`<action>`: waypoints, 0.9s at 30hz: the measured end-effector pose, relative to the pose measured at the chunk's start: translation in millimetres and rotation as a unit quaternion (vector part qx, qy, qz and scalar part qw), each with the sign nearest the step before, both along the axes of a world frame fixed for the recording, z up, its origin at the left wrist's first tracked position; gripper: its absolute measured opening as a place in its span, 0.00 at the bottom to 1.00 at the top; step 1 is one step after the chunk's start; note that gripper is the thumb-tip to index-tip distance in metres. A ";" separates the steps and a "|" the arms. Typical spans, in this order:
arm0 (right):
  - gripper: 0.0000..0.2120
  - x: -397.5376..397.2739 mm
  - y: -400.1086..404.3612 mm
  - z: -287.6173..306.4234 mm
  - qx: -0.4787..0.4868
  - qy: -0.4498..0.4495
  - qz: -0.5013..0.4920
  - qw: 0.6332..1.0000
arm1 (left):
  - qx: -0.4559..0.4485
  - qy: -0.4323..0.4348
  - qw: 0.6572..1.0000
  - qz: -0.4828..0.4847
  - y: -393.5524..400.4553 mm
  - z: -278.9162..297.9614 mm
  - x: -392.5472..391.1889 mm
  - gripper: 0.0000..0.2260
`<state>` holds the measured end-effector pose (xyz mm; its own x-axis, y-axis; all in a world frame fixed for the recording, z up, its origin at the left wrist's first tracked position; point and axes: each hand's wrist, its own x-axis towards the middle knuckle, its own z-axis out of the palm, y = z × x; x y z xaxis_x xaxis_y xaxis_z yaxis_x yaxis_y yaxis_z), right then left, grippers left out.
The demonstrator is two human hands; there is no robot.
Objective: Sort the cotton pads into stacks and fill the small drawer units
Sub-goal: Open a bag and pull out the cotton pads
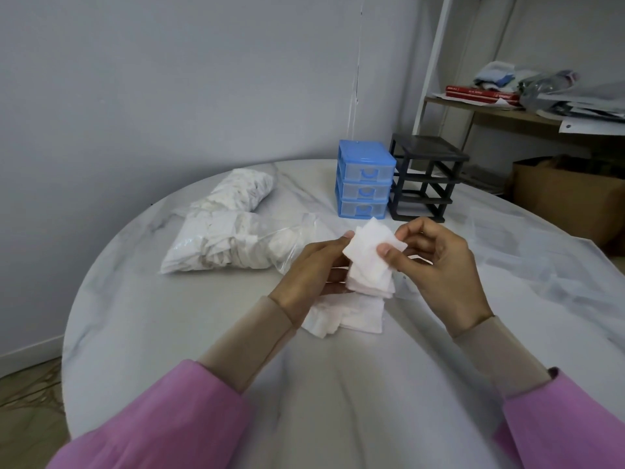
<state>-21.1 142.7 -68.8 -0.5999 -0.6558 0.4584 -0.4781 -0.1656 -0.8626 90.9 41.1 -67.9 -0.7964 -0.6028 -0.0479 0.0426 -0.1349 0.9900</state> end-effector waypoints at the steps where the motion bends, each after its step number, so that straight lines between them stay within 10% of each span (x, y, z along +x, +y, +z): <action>1: 0.09 -0.4 0.3 0.3 0.001 0.007 -0.001 1.000 | 0.005 0.000 1.000 -0.001 0.2 0.5 -0.2 0.12; 10: 0.10 0.6 4.4 2.7 0.033 0.163 -0.041 0.985 | -0.014 0.011 1.000 -0.008 1.9 1.2 2.2 0.09; 27: 0.11 -0.4 6.5 12.9 -0.016 -0.086 0.067 0.994 | -0.036 0.014 0.999 0.024 1.3 1.7 4.4 0.11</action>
